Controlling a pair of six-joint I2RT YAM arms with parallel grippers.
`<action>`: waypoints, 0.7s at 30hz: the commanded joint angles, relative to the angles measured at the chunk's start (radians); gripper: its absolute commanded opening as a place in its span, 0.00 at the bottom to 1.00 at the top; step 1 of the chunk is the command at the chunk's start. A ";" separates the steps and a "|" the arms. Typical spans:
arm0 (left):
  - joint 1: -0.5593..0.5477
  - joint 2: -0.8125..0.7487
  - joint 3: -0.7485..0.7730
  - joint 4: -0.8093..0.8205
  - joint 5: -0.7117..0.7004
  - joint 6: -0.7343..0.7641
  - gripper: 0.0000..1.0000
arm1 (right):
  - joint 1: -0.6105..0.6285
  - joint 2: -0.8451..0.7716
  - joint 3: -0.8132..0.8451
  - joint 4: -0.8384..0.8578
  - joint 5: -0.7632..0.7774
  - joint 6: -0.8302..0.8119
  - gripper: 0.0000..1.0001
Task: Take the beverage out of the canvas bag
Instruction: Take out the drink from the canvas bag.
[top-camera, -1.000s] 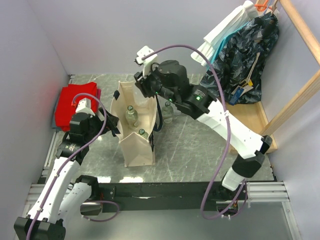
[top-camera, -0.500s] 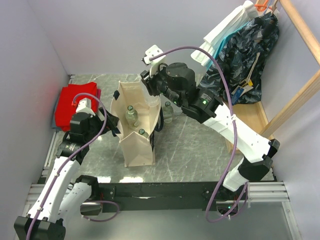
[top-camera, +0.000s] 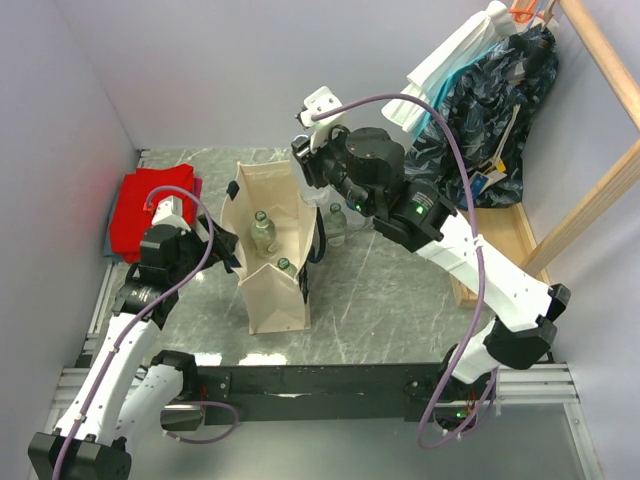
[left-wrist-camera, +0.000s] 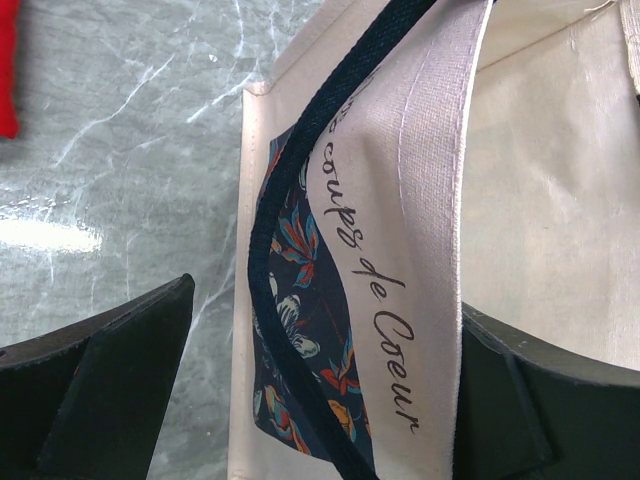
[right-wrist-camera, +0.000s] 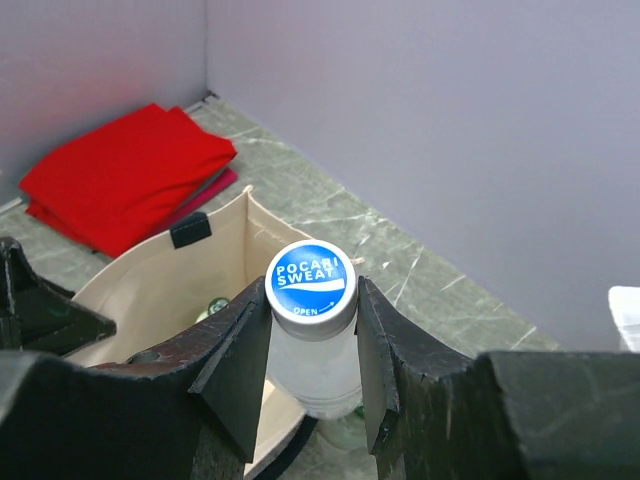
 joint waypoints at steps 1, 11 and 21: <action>-0.003 0.004 0.009 0.020 -0.001 0.021 0.99 | 0.000 -0.101 -0.004 0.228 0.061 -0.047 0.00; -0.003 0.008 0.007 0.023 0.002 0.023 0.99 | -0.001 -0.147 -0.073 0.275 0.132 -0.068 0.00; -0.003 0.018 0.007 0.027 0.009 0.023 0.99 | -0.003 -0.179 -0.127 0.323 0.199 -0.093 0.00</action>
